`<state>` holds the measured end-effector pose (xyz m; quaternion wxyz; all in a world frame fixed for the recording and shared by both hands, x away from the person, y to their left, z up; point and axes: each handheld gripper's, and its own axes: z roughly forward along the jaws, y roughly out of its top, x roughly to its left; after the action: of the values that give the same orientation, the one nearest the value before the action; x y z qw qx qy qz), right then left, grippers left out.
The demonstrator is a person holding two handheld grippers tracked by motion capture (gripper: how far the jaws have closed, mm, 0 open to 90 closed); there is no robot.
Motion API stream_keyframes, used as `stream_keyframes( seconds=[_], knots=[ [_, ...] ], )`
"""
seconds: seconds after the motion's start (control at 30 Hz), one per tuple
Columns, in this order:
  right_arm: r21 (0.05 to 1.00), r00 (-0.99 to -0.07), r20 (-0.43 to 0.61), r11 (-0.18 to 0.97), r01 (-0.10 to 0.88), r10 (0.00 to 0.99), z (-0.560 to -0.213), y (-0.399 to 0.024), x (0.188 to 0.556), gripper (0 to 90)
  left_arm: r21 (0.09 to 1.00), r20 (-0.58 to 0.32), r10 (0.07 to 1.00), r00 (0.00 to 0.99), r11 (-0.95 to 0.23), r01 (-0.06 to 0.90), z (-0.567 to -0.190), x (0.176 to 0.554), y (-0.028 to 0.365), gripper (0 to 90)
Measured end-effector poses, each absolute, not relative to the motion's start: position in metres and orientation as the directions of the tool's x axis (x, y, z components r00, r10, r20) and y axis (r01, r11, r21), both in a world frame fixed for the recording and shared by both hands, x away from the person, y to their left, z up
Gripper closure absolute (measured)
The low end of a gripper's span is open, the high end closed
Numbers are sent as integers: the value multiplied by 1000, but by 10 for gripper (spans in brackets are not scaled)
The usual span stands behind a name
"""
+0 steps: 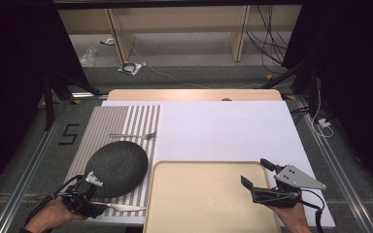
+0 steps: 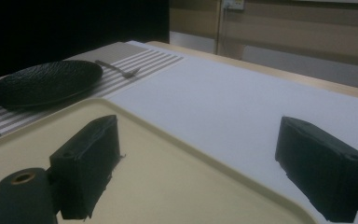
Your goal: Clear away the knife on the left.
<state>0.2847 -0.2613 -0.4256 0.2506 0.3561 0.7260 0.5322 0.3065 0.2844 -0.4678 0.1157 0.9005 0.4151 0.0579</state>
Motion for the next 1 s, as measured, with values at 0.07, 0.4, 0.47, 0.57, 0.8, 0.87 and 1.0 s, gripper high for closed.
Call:
stream_keyframes(
  seconds=[0.07,0.4,0.47,0.57,0.8,0.87,1.0],
  knots=[
    [952,-622,17,177,249,783,-426,-261,285,146,248,13,754,656,-638,729,-467,306,283,309],
    [951,-622,18,179,253,783,-426,-261,285,148,199,46,698,715,-708,678,-463,302,273,455],
    [951,-623,18,179,252,782,-426,-261,285,148,185,61,668,741,-738,650,-462,302,269,479],
    [951,-622,16,181,252,783,-426,-261,285,149,171,62,652,756,-753,636,-462,301,266,531],
    [950,-622,16,183,254,783,-425,-262,285,150,146,70,620,782,-781,607,-461,300,260,607],
    [950,-622,15,183,254,783,-425,-261,285,151,142,69,613,787,-787,601,-461,300,259,616],
    [947,-620,12,191,259,784,-426,-262,285,151,123,76,583,809,-811,572,-461,299,256,657]
  ],
)
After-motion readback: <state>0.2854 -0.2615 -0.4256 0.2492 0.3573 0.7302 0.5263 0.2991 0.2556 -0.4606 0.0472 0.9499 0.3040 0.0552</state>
